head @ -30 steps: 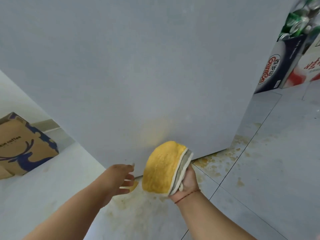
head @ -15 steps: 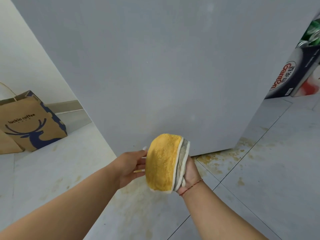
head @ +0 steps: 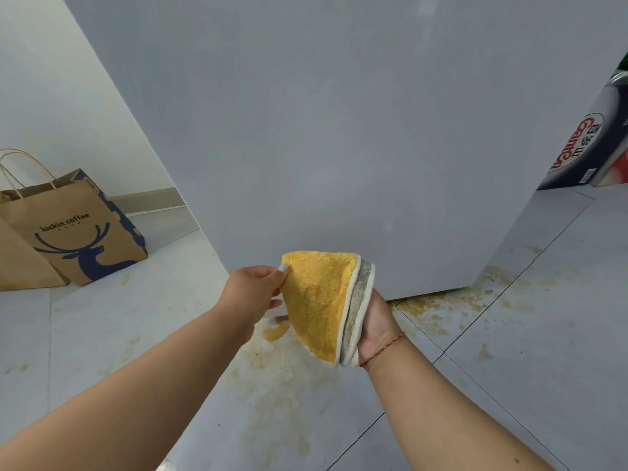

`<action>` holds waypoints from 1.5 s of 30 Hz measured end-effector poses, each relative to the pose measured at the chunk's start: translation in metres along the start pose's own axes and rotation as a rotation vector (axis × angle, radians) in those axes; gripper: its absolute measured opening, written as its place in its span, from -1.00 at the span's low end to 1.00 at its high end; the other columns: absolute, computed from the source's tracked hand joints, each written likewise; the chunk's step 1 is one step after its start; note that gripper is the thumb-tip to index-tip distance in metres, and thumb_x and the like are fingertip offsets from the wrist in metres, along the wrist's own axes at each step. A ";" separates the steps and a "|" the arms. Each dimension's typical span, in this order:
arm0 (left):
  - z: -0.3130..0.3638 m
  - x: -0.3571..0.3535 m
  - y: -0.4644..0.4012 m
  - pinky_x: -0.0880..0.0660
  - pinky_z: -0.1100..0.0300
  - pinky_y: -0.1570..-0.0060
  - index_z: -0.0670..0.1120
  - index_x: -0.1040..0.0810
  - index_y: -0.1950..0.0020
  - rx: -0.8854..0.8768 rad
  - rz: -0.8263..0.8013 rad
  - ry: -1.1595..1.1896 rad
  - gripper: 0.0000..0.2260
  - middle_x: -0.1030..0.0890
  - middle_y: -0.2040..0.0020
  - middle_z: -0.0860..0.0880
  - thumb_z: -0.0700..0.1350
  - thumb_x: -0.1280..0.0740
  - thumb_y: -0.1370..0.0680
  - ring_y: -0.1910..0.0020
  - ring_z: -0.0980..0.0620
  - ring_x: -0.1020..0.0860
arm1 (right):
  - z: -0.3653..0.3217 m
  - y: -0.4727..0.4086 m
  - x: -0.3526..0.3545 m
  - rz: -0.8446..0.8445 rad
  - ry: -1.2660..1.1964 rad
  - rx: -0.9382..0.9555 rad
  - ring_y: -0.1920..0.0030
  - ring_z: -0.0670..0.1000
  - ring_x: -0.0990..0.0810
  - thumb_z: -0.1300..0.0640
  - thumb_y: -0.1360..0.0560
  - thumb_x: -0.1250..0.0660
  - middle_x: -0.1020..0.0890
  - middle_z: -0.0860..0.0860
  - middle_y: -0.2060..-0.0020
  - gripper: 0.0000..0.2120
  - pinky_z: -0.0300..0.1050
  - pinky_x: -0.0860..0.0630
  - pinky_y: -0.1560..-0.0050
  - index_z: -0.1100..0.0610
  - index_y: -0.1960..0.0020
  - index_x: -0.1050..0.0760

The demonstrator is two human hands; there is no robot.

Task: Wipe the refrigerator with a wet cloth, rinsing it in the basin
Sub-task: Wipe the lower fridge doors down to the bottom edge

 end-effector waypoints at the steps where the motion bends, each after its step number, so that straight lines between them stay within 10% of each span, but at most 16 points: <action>1: 0.002 0.004 0.001 -0.61 0.10 0.03 -0.21 -0.66 0.12 -0.021 0.043 0.012 -0.81 -0.58 0.25 -0.10 -0.08 -0.40 -0.53 0.23 0.00 -0.56 | 0.002 -0.003 0.000 -0.001 -0.006 0.000 -0.15 0.23 -0.58 -0.12 -0.42 -0.22 -0.58 0.22 -0.19 -0.44 0.14 -0.51 -0.17 0.20 -0.28 -0.52; 11: -0.007 -0.003 0.006 -0.58 0.12 0.06 -0.15 -0.50 0.25 0.115 -0.046 0.160 -0.76 -0.46 0.36 -0.05 -0.05 -0.44 -0.50 0.34 0.03 -0.45 | 0.017 -0.009 -0.012 -0.027 0.006 -0.057 -0.33 0.26 -0.44 -0.13 -0.55 -0.18 -0.49 0.23 -0.31 -0.46 0.20 -0.32 -0.37 0.19 -0.39 -0.41; 17: 0.030 -0.015 0.011 -0.45 0.12 0.07 -0.11 -0.44 0.16 -0.074 -0.302 0.083 -0.79 -0.46 0.22 -0.03 -0.05 -0.22 -0.63 0.18 0.01 -0.42 | 0.000 0.009 -0.014 -0.073 0.324 -0.053 0.06 0.10 -0.67 -0.02 -0.50 -0.32 -0.69 0.15 0.07 -0.70 -0.01 -0.61 0.04 0.19 -0.06 -0.58; 20: 0.051 -0.025 0.028 -0.45 0.27 0.32 -0.10 -0.43 0.15 -0.157 -0.458 0.023 -0.80 -0.55 0.29 0.03 -0.07 -0.19 -0.63 0.31 0.09 -0.49 | -0.013 0.009 -0.017 -0.111 0.540 -0.049 0.06 -0.06 -0.67 0.08 -0.63 -0.15 -0.67 0.00 0.03 -0.75 -0.18 -0.62 0.10 0.05 -0.27 -0.46; 23: 0.060 -0.031 0.040 -0.44 0.28 0.39 -0.09 -0.48 0.15 -0.196 -0.561 -0.174 -0.82 -0.56 0.31 0.02 0.01 -0.32 -0.54 0.35 0.10 -0.50 | -0.018 0.013 -0.033 -0.299 0.776 -0.027 -0.19 -0.03 -0.56 0.22 -0.53 -0.28 -0.58 -0.01 -0.14 -0.55 -0.13 -0.52 -0.18 0.08 -0.40 -0.35; 27: 0.061 -0.022 0.036 -0.42 0.26 0.26 -0.02 -0.55 0.13 -0.282 -0.487 -0.778 -0.82 -0.54 0.27 0.09 0.07 -0.33 -0.55 0.30 0.13 -0.47 | -0.047 0.008 -0.017 -0.136 1.417 0.102 0.07 -0.05 -0.56 0.08 -0.38 -0.51 -0.60 0.02 0.14 -0.86 -0.17 -0.49 0.05 0.05 0.13 -0.57; 30: 0.056 -0.022 0.028 -0.37 0.27 0.31 0.00 -0.49 0.09 -0.347 -0.335 -1.160 -0.78 -0.54 0.19 0.08 0.14 -0.26 -0.57 0.27 0.14 -0.44 | -0.065 0.004 -0.014 0.069 1.916 0.195 0.23 -0.01 -0.45 -0.14 -0.31 -0.51 -0.48 0.02 0.33 -0.62 -0.10 -0.43 0.15 0.06 0.37 -0.38; 33: 0.048 -0.020 0.018 -0.49 0.16 0.33 -0.06 -0.45 0.07 -0.291 -0.198 -1.117 -0.75 -0.55 0.22 -0.01 0.11 -0.23 -0.59 0.32 0.04 -0.52 | -0.070 0.009 -0.019 0.271 1.940 0.230 0.34 -0.02 -0.42 -0.12 -0.40 -0.42 -0.41 -0.06 0.41 -0.62 -0.16 -0.30 0.37 0.03 0.36 -0.30; 40: 0.015 -0.028 0.011 -0.64 -0.01 0.19 -0.22 -0.42 0.08 0.021 -0.219 -0.102 -0.74 -0.61 0.21 -0.20 -0.03 -0.19 -0.65 0.38 -0.06 -0.61 | -0.036 0.010 -0.034 0.330 1.599 0.282 0.21 0.07 -0.47 -0.09 -0.54 -0.24 -0.47 0.01 0.26 -0.73 -0.16 -0.30 0.30 0.05 0.25 -0.40; 45: 0.008 -0.019 0.008 -0.63 -0.14 0.13 -0.20 -0.43 -0.02 -0.044 -0.070 -0.206 -0.78 -0.61 0.16 -0.24 -0.22 -0.44 -0.48 0.25 -0.14 -0.62 | -0.012 0.003 0.025 0.553 0.870 0.206 0.19 0.11 -0.58 0.01 -0.50 -0.20 -0.63 0.16 0.27 -0.64 0.03 -0.54 0.13 0.22 0.33 -0.53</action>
Point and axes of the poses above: each hand's wrist, its own y-axis away from the middle knuckle, its own x-axis out of the back of the hand, z = x × y, the point moved 10 cm from there along -y, towards the middle knuckle
